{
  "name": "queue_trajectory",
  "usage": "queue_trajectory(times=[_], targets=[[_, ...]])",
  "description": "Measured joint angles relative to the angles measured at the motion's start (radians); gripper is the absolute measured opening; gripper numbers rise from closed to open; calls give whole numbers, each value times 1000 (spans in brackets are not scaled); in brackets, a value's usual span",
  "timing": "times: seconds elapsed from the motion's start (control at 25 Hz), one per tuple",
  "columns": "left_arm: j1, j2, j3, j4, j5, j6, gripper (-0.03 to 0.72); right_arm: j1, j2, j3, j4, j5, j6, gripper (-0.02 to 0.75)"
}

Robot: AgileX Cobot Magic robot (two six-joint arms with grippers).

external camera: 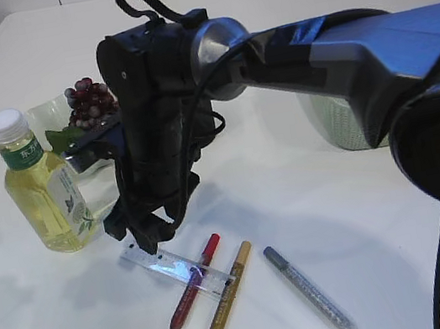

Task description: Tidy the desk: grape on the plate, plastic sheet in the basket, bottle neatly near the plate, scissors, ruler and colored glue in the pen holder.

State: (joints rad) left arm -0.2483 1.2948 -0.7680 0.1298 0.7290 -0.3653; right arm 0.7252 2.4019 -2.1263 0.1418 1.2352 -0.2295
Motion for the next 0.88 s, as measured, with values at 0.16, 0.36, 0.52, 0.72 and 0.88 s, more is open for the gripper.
queue_trajectory(times=[0.16,0.36,0.52,0.72,0.88], targets=[[0,0,0,0,-2,0,424,13,0,40,0,0,0,488],[0,0,0,0,-4,0,424,36,0,58,4,-4,17,489],[0,0,0,-1,-4,0,424,52,0,58,-24,-5,29,489],[0,0,0,-1,-4,0,424,55,0,58,-55,-5,45,490],[0,0,0,-1,-4,0,424,55,7,58,-59,-6,48,490]])
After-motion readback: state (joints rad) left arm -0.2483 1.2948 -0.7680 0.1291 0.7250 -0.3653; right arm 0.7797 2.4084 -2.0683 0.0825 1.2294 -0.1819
